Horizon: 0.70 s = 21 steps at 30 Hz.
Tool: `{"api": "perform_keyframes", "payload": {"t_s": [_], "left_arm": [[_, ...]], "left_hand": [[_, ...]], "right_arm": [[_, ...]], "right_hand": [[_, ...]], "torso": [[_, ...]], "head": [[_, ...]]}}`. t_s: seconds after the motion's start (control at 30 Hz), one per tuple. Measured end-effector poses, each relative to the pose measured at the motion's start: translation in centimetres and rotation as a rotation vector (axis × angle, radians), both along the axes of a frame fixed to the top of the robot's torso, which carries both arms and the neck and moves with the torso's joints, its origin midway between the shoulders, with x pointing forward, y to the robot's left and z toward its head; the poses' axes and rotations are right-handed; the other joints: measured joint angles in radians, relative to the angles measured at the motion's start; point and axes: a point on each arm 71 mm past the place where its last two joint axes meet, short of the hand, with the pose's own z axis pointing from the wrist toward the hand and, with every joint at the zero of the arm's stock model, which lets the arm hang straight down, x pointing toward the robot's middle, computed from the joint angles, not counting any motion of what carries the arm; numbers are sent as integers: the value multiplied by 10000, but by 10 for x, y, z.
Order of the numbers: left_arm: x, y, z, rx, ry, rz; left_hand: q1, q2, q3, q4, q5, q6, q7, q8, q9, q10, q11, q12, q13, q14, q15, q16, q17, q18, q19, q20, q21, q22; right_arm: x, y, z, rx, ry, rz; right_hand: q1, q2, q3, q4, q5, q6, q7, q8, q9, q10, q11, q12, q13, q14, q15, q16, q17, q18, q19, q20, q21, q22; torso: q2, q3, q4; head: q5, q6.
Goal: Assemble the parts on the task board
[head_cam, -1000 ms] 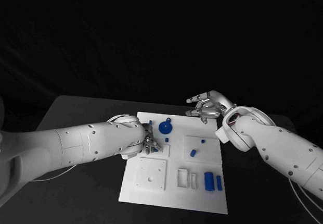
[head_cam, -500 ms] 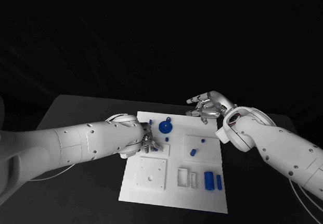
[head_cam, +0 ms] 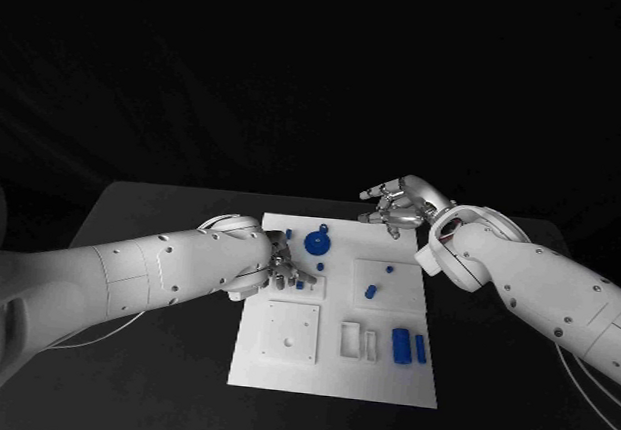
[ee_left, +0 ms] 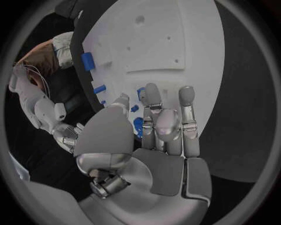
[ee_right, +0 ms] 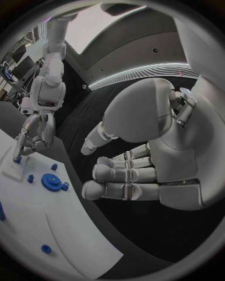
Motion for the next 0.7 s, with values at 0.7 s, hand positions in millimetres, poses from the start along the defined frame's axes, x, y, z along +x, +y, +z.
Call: {"api": "perform_keyframes", "payload": {"t_s": [0.7], "left_arm": [[45, 41, 68, -690, -1024, 1289]], "left_hand": [[722, 1283, -426, -1645, 1319, -1876, 570, -18, -3672, 71, 218, -796, 152, -395, 218, -415, -1004, 0, -99, -51, -275, -2]], "right_arm": [[1, -8, -2, -72, 37, -168]], "right_hand": [[0, 0, -28, 28, 41, -34, -35, 0, 0, 0, 0, 0, -10, 0, 0, 1, 1, -2, 0, 0, 0, 0]], "torso": [[4, 15, 0]], "head": [[45, 211]]}}
